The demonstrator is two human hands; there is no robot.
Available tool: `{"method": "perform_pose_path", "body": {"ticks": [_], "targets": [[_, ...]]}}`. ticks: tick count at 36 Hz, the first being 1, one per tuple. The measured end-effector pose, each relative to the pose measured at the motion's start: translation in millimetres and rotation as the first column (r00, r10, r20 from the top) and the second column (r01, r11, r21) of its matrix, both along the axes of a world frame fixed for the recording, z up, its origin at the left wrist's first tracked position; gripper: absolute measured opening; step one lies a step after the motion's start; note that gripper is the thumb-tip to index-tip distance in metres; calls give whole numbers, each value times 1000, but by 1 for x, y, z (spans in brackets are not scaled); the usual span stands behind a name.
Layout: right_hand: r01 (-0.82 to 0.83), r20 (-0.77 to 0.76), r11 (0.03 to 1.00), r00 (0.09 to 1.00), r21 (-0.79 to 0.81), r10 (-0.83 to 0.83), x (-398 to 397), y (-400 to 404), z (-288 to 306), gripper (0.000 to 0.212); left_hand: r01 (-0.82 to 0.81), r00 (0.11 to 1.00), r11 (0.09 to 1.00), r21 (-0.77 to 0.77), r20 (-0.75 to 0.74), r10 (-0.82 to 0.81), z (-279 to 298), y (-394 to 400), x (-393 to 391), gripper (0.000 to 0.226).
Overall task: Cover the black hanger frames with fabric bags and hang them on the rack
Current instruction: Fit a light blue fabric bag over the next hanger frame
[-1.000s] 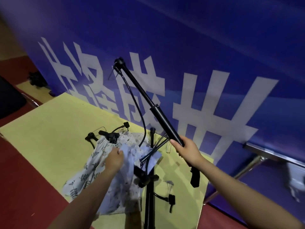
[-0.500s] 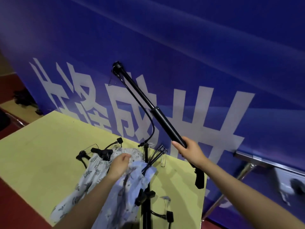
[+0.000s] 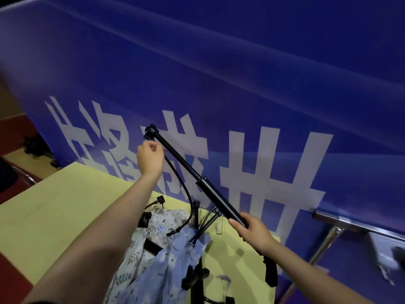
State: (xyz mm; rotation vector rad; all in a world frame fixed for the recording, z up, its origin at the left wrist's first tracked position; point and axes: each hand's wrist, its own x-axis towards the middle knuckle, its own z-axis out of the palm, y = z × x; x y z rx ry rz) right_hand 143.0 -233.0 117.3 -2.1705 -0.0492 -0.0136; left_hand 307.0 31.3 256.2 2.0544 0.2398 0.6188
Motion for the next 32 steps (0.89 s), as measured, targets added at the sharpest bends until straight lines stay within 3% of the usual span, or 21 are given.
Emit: {"method": "perform_pose_path", "body": {"ticks": [3,6,9,21,32], "targets": [[4,-2,1000,1000,17,-4,-6,-12,-5,17,-54,999,997,62,9,54,8,16,12,35],[-25,-25,999,999,48,26,-10,-21,-6,12,93,992,993,75,-92,-86,9,25,18,53],[-42,-67,997,997,59,46,-12,-30,-7,12,250,958,968,-17,-141,-250,3,26,18,44],[-39,-141,994,989,100,53,-25,-35,-21,15,228,970,974,17,-87,-226,-10,-1,-9,29],[-67,-153,987,984,148,90,-11,-25,-7,25,282,957,957,-73,-57,-286,-32,-33,-47,19]]}}
